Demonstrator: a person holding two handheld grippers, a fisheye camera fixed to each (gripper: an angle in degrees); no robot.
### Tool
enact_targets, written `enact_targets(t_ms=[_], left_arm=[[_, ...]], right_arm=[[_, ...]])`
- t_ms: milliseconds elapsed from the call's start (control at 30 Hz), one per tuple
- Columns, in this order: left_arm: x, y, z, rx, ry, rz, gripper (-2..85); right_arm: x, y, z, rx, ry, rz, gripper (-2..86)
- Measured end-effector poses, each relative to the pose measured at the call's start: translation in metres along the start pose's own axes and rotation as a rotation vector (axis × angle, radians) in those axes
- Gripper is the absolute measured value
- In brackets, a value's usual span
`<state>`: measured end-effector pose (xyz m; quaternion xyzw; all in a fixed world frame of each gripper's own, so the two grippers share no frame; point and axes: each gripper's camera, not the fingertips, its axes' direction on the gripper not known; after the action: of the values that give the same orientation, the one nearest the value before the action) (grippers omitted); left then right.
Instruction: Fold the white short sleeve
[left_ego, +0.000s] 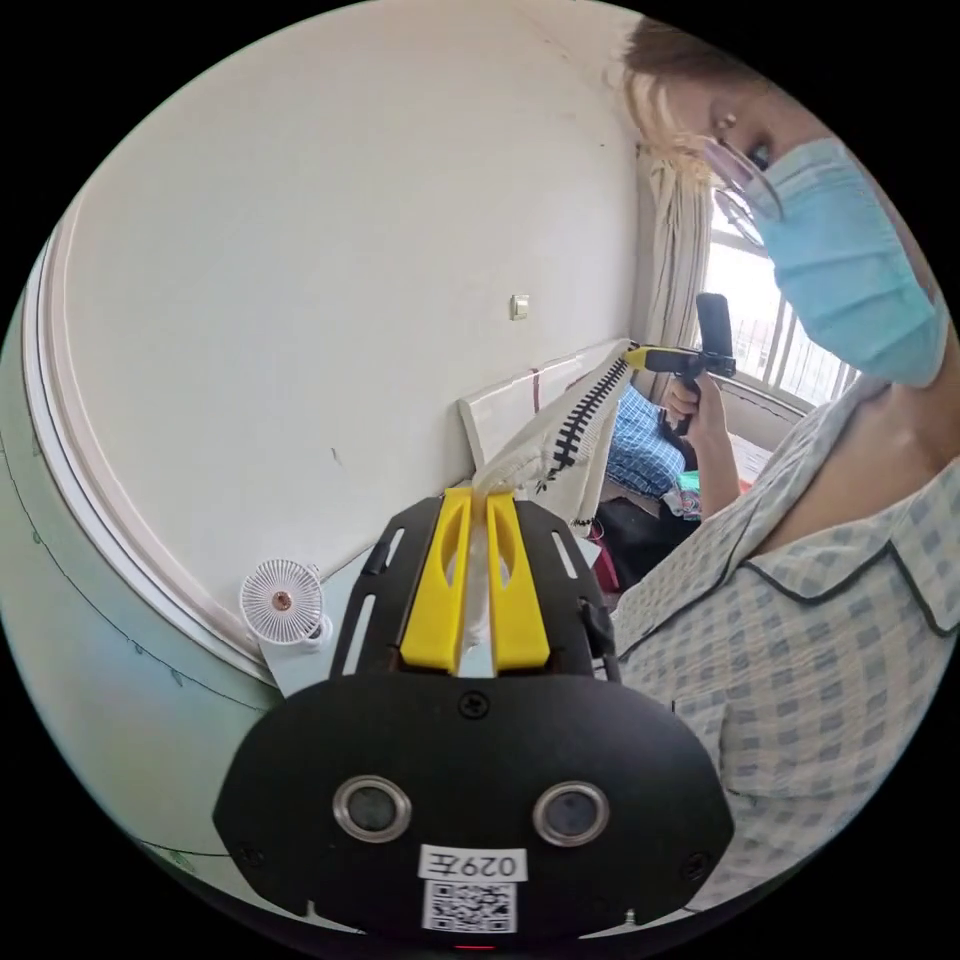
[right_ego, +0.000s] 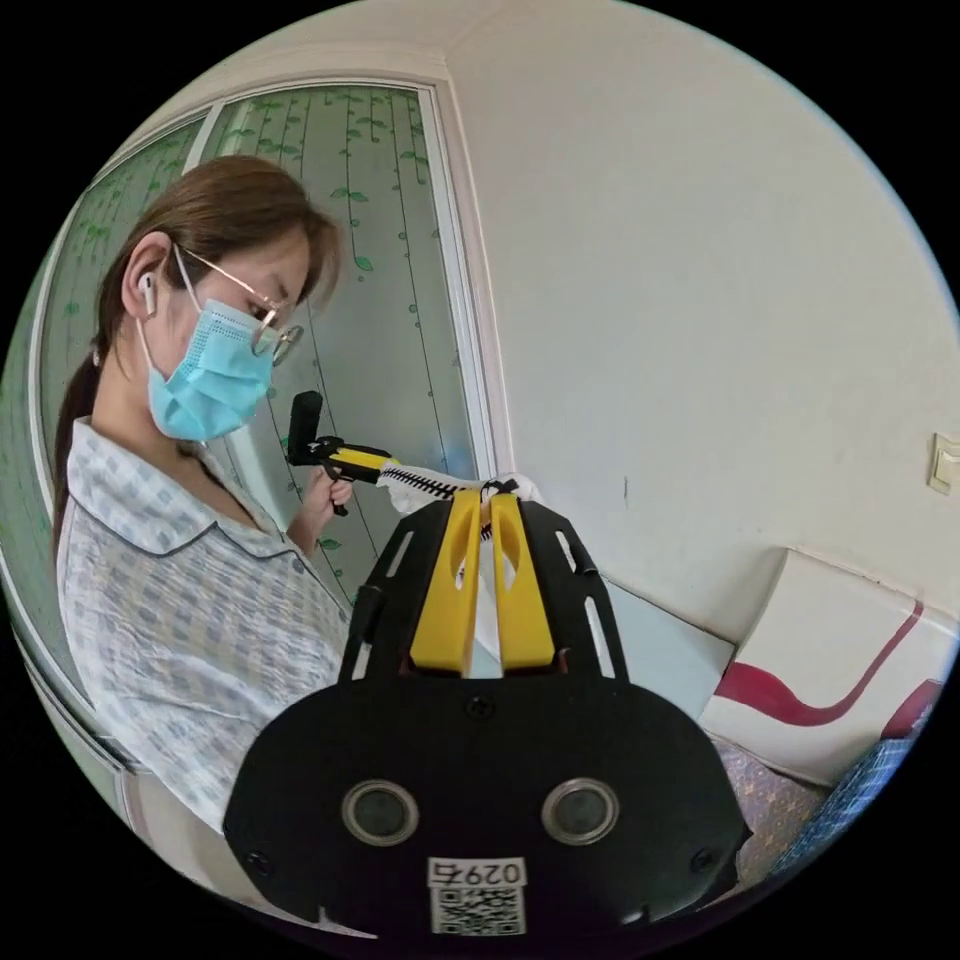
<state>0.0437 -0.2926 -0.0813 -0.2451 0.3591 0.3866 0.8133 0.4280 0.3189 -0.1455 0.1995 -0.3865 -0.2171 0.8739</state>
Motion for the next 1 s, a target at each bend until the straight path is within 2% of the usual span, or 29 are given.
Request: enact_targets(t_ms=[233,433,533,633,700,767,867,1000], left_arm=[[-0.034,-0.018,0.021,-0.063,0.033,0.000,-0.6],[-0.119,-0.036,0.126,-0.205,0.087,-0.131,-0.4],[-0.171,-0.043,0.204,-0.288,0.095,-0.195,-0.1],[-0.230,-0.044,0.302,-0.409,0.077,-0.311,0.9],[-0.276,-0.028,0.387,-0.565,0.117,-0.447,2.8],[-0.298,-0.013,0.427,-0.575,0.191,-0.507,4.3],[-0.321,0.015,0.445,-0.488,0.146,-0.646,8.1],[-0.312,0.057,0.466,-0.574,0.040,-0.692,5.8]], right_arm=[[0.040,-0.017,0.006,-0.031,0.011,0.121,0.5],[0.176,-0.008,0.073,-0.176,-0.096,0.356,0.5],[0.270,0.012,0.128,-0.261,-0.119,0.493,0.6],[0.370,0.047,0.198,-0.342,-0.132,0.661,0.5],[0.438,0.088,0.261,-0.506,-0.127,0.784,0.4],[0.473,0.123,0.301,-0.619,-0.205,0.872,0.3],[0.499,0.172,0.334,-0.671,-0.290,0.917,0.0],[0.502,0.228,0.353,-0.829,-0.225,0.917,-0.1]])
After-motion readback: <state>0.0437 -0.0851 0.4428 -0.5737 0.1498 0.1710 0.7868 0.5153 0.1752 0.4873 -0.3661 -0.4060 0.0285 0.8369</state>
